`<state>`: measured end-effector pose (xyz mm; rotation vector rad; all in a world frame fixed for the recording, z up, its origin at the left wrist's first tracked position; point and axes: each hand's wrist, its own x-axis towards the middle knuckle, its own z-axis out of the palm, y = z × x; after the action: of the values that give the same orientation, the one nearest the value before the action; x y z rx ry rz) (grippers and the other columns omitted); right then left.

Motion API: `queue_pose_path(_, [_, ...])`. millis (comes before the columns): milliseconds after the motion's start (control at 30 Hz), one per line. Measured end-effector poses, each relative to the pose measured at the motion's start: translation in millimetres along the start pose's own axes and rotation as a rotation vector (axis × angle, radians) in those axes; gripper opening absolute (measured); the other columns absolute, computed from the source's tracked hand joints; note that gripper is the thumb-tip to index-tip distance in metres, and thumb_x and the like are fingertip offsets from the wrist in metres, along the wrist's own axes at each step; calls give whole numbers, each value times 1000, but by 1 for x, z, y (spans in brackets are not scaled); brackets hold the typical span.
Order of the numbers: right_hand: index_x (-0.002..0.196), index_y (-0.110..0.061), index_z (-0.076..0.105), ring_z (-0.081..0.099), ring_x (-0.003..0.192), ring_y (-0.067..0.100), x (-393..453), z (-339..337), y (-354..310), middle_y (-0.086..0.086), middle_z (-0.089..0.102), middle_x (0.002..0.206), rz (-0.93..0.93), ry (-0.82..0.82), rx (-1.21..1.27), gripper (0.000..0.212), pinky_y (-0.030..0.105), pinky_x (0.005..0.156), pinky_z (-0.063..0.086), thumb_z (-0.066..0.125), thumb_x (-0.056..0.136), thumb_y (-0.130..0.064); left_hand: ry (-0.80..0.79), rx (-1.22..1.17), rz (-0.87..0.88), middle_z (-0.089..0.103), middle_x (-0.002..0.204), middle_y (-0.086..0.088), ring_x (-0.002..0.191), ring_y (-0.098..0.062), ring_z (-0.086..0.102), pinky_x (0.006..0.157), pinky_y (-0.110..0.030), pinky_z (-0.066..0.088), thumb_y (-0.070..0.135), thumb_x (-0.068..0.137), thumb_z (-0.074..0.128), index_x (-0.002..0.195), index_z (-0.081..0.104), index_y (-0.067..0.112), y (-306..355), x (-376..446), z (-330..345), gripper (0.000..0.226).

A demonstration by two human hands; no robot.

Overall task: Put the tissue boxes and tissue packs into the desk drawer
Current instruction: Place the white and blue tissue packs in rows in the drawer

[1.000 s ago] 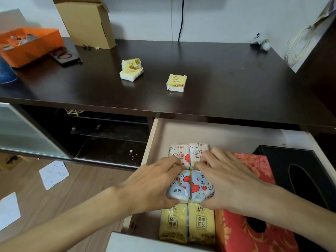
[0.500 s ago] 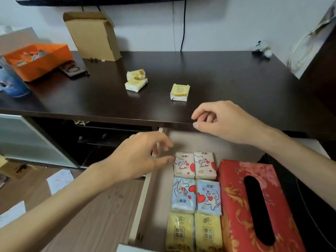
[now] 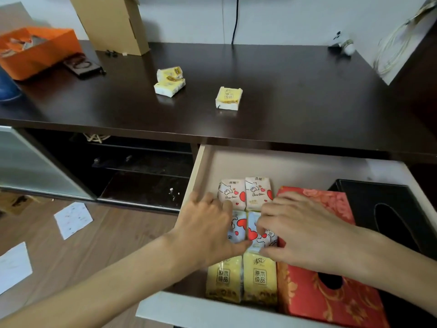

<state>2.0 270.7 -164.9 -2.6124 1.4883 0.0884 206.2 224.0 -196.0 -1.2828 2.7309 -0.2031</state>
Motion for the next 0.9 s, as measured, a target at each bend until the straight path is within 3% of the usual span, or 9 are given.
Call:
queue_pose_path(133, [118,-33,69,51,108,10,1,0,2,-16,57,108,0,10,3,44,27,102,23,50,93,-63,-38,-33,-25,69,103,0,103,-22,60,100,-43,36,80,76,29,104,52,18,3,-4,-3,72])
queue_pose_path(267, [117,-34,70,50,107,7,0,2,3,-18,54,104,4,42,30,40,21,92,16,50,94,-60,-8,-112,-17,67,107,3,105,-20,58,99,-38,38,67,78,42,109,45,19,2,-14,-17,57])
queue_pose_path(367, [116,-34,71,50,105,8,-1,3,4,-18,57,105,16,45,54,39,21,92,16,50,94,-59,18,-222,-4,64,107,8,99,-16,59,87,-33,46,66,75,55,116,36,27,-12,-24,-30,60])
queue_pose_path(433, [114,-34,71,51,104,9,-2,4,4,-18,56,104,15,44,50,39,22,93,17,49,94,-59,-53,-326,-10,61,113,12,92,-11,57,74,-28,46,65,72,66,121,28,36,-24,-26,-34,69])
queue_pose_path(500, [112,-34,71,51,103,9,-1,5,5,-19,54,101,15,51,53,39,21,93,17,48,94,-60,-143,-382,16,60,123,14,97,-8,59,72,-26,49,58,72,75,128,23,40,-32,-21,-32,78])
queue_pose_path(600, [110,-35,71,51,101,8,0,5,4,-19,55,99,21,57,59,37,18,86,13,49,94,-60,-211,-412,152,60,127,13,107,-7,60,74,-22,50,47,73,82,134,32,38,-45,-6,-25,79])
queue_pose_path(733, [110,-35,70,50,103,8,0,5,3,-18,58,102,21,61,81,37,16,83,8,48,94,-61,-239,-482,389,63,120,12,111,-3,53,90,-31,53,33,80,81,123,59,30,-51,14,-24,48])
queue_pose_path(833, [111,-35,69,50,105,7,-1,6,4,-17,59,104,29,67,93,38,15,82,8,46,95,-61,-314,-519,450,58,126,13,118,-2,48,96,-26,48,19,86,75,124,61,30,-43,17,-22,42])
queue_pose_path(900, [111,-35,69,49,104,7,-1,5,5,-18,58,102,37,63,100,38,17,82,9,47,95,-61,-259,-472,439,52,132,15,124,-1,43,97,-20,44,18,87,74,128,57,32,-41,10,-21,46])
